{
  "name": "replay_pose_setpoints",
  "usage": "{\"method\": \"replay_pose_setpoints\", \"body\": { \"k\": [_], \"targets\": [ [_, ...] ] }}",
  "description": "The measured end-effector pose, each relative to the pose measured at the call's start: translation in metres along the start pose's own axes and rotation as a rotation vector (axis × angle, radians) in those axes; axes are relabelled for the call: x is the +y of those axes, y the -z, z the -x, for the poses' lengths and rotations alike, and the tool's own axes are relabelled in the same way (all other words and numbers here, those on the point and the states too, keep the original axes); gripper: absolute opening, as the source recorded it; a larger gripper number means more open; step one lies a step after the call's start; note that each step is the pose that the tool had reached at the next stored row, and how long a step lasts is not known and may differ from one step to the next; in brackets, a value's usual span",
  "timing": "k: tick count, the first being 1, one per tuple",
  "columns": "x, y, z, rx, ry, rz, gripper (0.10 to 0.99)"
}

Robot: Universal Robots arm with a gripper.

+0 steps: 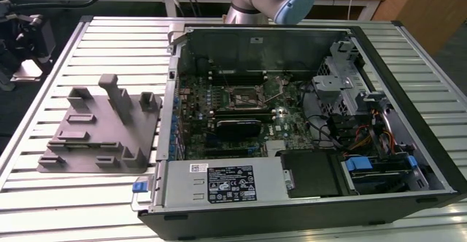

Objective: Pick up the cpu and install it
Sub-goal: 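Pick up the cpu and move it towards the insertion slot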

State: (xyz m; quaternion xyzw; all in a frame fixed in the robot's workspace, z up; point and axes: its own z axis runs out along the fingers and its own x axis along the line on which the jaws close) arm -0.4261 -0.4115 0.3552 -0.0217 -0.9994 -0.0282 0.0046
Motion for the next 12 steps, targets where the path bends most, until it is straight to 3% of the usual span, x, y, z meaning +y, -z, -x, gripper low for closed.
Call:
{"method": "replay_pose_setpoints", "body": {
  "k": [12],
  "targets": [
    [0.0014, 0.0245, 0.0003, 0.0, 0.0, 0.0, 0.541]
  ]
}}
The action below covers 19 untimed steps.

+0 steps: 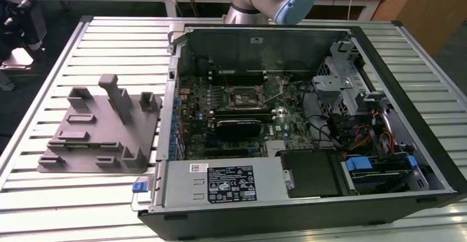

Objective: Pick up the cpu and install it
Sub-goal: 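Pick up the cpu and move it towards the insertion slot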

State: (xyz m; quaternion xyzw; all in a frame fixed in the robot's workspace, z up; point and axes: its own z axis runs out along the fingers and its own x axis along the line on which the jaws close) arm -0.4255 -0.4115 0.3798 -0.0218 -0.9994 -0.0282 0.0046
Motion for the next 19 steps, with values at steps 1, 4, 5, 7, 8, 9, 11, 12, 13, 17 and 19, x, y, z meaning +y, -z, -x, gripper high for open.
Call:
{"method": "replay_pose_setpoints", "body": {
  "k": [1, 4, 5, 7, 8, 9, 11, 12, 13, 17, 19],
  "targets": [
    [0.0, 0.0003, 0.0, -0.0001, 0.0, 0.0, 0.541],
    [0.0, 0.0006, 0.0, -0.0001, 0.0, 0.0, 0.541],
    [0.0, 0.0007, 0.0, 0.0, 0.0, 0.0, 0.541],
    [0.0, 0.0009, 0.0008, 0.0002, 0.0, 0.0, 0.541],
    [0.0001, 0.0009, 0.002, 0.0002, 0.0, 0.0, 0.541],
    [0.0002, 0.0008, 0.0037, 0.0, 0.0, 0.0, 0.541],
    [0.0004, 0.0008, 0.0079, -0.0001, 0.0, 0.0, 0.541],
    [0.0009, 0.0009, 0.0204, 0.0001, 0.0, 0.0, 0.541],
    [0.0011, 0.0009, 0.0246, 0.0, 0.0, 0.0, 0.541],
    [0.0017, 0.0011, 0.0373, 0.0001, 0.0, 0.0, 0.541],
    [0.002, 0.0011, 0.0442, 0.0002, 0.0, 0.0, 0.541]
  ]
}}
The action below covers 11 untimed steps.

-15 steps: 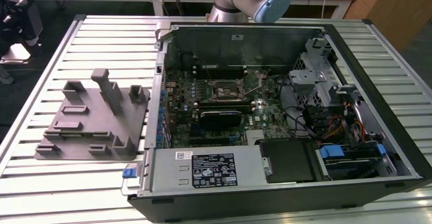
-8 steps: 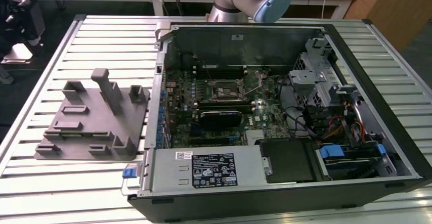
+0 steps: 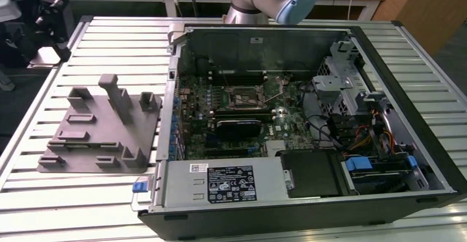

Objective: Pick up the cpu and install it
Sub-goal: 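Pick up the cpu and move it towards the insertion slot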

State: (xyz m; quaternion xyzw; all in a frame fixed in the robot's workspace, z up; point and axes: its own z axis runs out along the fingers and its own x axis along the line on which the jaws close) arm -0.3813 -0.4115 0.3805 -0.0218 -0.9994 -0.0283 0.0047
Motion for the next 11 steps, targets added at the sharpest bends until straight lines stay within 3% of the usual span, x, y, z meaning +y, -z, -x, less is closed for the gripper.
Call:
{"method": "replay_pose_setpoints", "body": {
  "k": [11],
  "targets": [
    [0.0019, 0.0004, 0.0442, 0.0015, 0.0, 0.0, 0.541]
  ]
}}
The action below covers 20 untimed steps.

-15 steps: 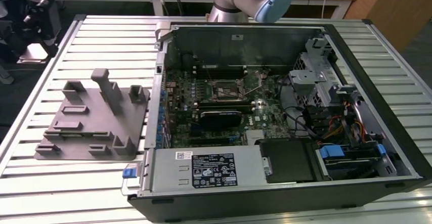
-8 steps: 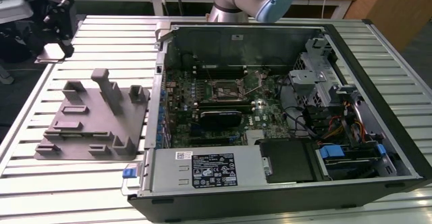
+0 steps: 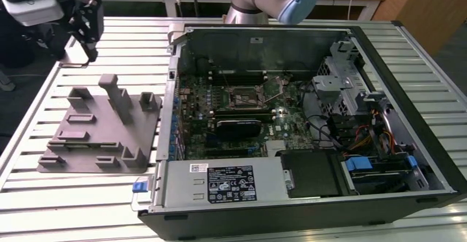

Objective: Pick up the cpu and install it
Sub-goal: 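Pick up the cpu and move it towards the insertion slot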

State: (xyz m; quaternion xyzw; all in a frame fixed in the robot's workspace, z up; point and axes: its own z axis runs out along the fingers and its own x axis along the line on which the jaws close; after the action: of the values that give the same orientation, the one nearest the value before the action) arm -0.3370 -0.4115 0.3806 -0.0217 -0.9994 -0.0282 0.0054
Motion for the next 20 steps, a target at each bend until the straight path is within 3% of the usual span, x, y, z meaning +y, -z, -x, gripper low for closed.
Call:
{"method": "replay_pose_setpoints", "body": {
  "k": [20],
  "targets": [
    [0.004, 0.0009, 0.09, 0.0049, 0.0, 0.0, 0.541]
  ]
}}
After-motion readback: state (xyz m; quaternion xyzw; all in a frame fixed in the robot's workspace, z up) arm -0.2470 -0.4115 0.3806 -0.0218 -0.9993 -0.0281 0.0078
